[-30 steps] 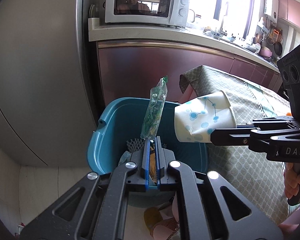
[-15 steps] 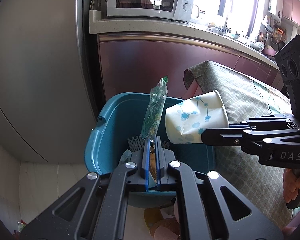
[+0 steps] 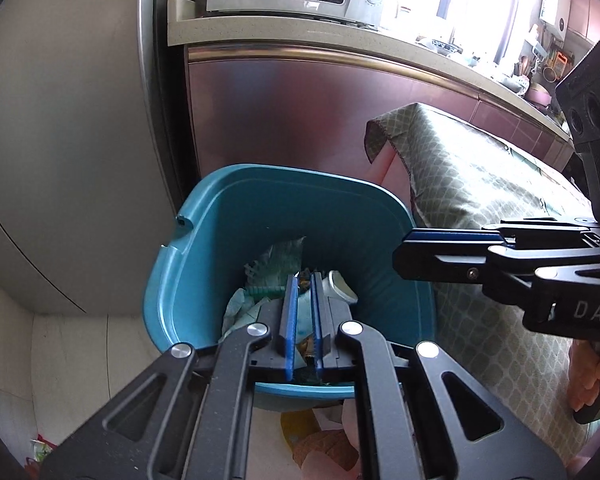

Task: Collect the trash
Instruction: 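Lower the bag and cup into the teal bin and open both tools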

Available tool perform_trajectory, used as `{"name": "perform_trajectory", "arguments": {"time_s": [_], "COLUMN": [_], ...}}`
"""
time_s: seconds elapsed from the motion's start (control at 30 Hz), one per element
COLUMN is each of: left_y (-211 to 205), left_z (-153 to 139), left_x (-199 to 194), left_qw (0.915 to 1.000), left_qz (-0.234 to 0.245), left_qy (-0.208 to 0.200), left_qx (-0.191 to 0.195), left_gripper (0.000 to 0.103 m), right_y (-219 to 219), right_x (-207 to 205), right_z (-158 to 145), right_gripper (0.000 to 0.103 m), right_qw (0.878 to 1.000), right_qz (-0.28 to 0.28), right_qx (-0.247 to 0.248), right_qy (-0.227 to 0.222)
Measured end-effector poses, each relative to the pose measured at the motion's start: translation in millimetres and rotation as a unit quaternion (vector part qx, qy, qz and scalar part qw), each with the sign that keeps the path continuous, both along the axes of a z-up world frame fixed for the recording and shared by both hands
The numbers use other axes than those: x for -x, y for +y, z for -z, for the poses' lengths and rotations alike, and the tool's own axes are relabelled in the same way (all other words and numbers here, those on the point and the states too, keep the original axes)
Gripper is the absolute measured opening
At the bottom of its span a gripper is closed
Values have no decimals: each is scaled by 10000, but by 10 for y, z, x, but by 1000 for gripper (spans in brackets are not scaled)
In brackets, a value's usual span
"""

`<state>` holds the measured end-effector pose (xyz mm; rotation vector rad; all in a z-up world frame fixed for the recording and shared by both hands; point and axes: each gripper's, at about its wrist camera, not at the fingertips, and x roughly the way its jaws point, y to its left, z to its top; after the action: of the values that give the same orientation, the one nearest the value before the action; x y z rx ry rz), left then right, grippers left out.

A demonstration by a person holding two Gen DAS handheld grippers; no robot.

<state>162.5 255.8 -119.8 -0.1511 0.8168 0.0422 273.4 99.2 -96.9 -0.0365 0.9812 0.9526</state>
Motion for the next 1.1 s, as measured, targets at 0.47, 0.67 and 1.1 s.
{"name": "perform_trajectory", "arguments": {"time_s": [0.47, 0.67, 1.1], "left_y": [-279, -528, -1196], "left_z": [-363, -584, -842], "left_x": [371, 523, 704], "left_qw": [9982, 9955, 9875], "left_qz": [260, 430, 1051], "left_qy": [-534, -834, -1161], "left_qx": [0, -129, -198], "left_gripper": [16, 34, 60], "right_y": [-445, -830, -1814], "right_x": [287, 466, 917], "right_z": [-145, -269, -407], "right_gripper": [19, 25, 36], "right_qw": [9993, 9974, 9891], "right_qz": [57, 271, 1068], "right_qx": [-371, -632, -830], "right_qy": [-90, -203, -577]}}
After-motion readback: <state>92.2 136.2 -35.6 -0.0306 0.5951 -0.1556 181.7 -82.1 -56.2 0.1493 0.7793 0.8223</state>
